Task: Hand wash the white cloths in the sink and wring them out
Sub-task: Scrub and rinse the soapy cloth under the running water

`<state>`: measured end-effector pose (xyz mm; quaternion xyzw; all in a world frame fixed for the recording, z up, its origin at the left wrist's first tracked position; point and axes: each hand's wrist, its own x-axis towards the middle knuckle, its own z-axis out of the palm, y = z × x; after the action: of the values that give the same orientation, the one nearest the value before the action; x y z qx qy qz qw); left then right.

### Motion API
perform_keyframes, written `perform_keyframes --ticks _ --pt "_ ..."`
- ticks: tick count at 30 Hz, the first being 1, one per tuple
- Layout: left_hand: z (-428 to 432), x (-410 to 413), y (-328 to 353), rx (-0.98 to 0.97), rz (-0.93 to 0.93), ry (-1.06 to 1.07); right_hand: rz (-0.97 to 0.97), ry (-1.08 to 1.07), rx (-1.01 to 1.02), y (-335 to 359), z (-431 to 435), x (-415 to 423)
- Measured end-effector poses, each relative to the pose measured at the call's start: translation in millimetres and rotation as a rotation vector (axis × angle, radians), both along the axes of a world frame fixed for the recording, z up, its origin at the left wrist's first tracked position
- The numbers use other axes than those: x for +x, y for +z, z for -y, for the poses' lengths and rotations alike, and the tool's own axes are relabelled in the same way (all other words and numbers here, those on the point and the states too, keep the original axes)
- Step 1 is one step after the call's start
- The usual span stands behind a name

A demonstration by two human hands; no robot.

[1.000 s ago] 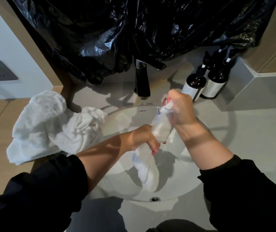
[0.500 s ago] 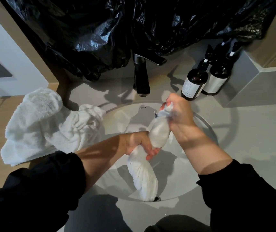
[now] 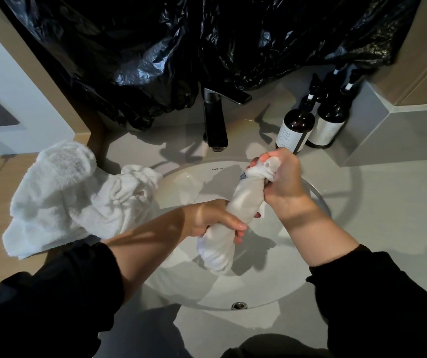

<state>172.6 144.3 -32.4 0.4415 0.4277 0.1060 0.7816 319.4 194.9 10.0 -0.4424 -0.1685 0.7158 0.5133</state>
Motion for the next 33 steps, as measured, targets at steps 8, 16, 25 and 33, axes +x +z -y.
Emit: perform_keyframes --ticks 8,16,25,33 --pt "0 7 -7 -0.058 0.07 0.117 -0.06 -0.047 0.108 -2 -3 -4" --pt "-4 5 0 -0.009 -0.119 -0.018 -0.04 0.116 0.015 -14 -3 16" --pt "-13 13 60 -0.043 0.074 0.115 0.149 0.263 0.202 26 26 66" --pt "9 72 152 0.273 0.098 0.001 0.296 -0.312 0.362 116 103 102"
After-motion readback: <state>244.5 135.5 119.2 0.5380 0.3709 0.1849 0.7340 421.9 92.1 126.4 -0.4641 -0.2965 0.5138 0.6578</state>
